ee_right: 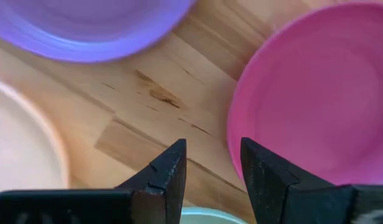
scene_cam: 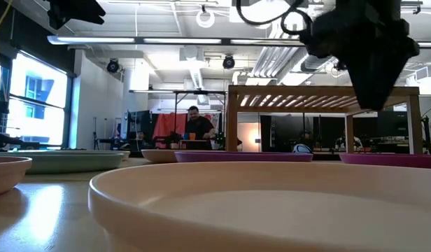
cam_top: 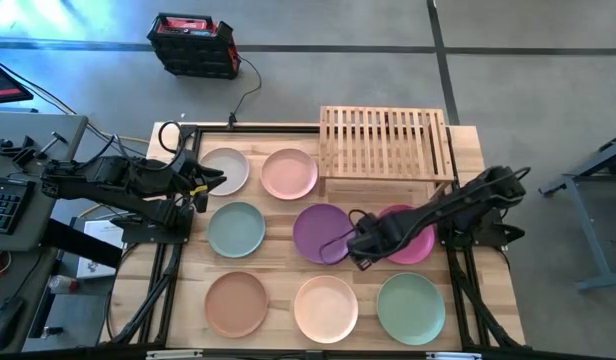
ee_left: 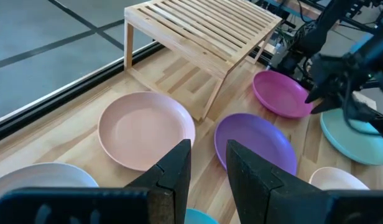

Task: Place and stack plates onto a shelf
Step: Put the pink plate on the shelf

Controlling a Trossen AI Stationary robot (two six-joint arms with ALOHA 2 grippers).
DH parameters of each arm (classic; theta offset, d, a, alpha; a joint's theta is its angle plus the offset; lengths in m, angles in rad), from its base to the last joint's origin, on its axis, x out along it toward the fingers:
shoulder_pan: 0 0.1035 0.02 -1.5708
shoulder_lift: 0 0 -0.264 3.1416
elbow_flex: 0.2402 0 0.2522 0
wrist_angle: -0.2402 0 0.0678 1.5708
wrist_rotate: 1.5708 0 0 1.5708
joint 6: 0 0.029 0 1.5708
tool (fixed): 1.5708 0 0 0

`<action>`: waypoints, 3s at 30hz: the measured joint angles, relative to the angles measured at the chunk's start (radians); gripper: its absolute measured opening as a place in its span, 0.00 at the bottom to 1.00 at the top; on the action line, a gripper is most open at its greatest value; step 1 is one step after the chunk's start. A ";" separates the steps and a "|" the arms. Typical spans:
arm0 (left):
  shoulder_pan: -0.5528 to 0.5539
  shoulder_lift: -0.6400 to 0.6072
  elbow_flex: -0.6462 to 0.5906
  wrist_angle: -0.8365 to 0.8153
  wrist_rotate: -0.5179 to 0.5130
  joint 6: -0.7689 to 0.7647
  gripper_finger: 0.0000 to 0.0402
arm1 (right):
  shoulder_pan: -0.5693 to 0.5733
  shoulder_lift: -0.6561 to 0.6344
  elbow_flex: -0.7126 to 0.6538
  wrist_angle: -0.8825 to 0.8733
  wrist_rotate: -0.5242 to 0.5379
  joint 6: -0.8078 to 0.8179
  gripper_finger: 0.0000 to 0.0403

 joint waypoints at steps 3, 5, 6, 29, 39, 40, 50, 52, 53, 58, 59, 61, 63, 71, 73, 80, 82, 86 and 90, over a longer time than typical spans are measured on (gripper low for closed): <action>0.000 0.000 0.000 0.000 0.000 0.000 0.22 | 0.010 0.043 0.000 -0.001 0.000 0.010 0.32; 0.000 0.000 0.000 0.000 0.000 0.000 0.22 | 0.016 0.066 0.000 0.000 0.000 0.010 0.32; 0.000 0.000 0.000 0.000 0.000 0.000 0.22 | 0.016 0.078 0.000 0.000 0.000 0.010 0.32; 0.000 0.000 0.000 0.001 0.000 0.015 0.22 | 0.018 0.257 0.000 -0.028 0.019 0.014 0.32; 0.000 0.000 0.000 0.001 0.000 0.015 0.22 | 0.016 0.266 -0.044 0.012 -0.008 0.051 0.32; 0.000 0.000 0.000 0.001 0.000 0.015 0.22 | 0.016 0.265 -0.045 0.012 -0.008 0.055 0.32; 0.000 0.000 0.000 0.001 -0.003 0.015 0.22 | 0.017 0.267 -0.049 0.004 -0.063 0.054 0.05; 0.000 0.000 0.000 0.001 -0.003 0.015 0.22 | 0.017 0.267 -0.049 0.002 -0.070 0.055 0.02; 0.000 0.000 0.000 0.001 -0.003 0.015 0.22 | 0.017 0.267 -0.049 0.002 -0.074 0.058 0.03; 0.000 0.000 0.000 0.001 -0.004 0.015 0.22 | 0.016 0.260 -0.048 0.003 -0.105 0.066 0.01; 0.000 0.000 0.000 0.001 -0.004 0.015 0.22 | 0.019 0.256 -0.041 -0.006 -0.106 0.069 0.01; 0.000 0.000 0.000 0.001 -0.004 0.015 0.22 | 0.020 0.247 -0.021 -0.031 -0.106 0.077 0.01; 0.000 0.000 0.000 0.001 -0.004 0.015 0.22 | 0.022 0.238 0.006 -0.059 -0.101 0.077 0.00; 0.000 0.000 -0.001 0.001 -0.004 0.015 0.22 | 0.024 0.220 0.147 -0.192 -0.065 0.076 0.00; 0.000 0.000 -0.001 0.001 -0.005 0.023 0.22 | 0.024 0.219 0.188 -0.227 -0.049 0.078 0.00; 0.000 0.000 -0.001 0.002 -0.006 0.041 0.22 | 0.026 0.219 0.319 -0.353 -0.008 0.095 0.00; 0.000 0.000 -0.001 0.002 -0.006 0.041 0.22 | 0.026 0.219 0.353 -0.381 -0.006 0.094 0.00; 0.000 0.000 -0.001 0.002 -0.006 0.041 0.22 | 0.026 0.219 0.431 -0.431 0.035 0.092 0.00; 0.000 0.000 -0.001 0.002 -0.006 0.041 0.22 | 0.026 0.219 0.510 -0.426 0.102 0.048 0.00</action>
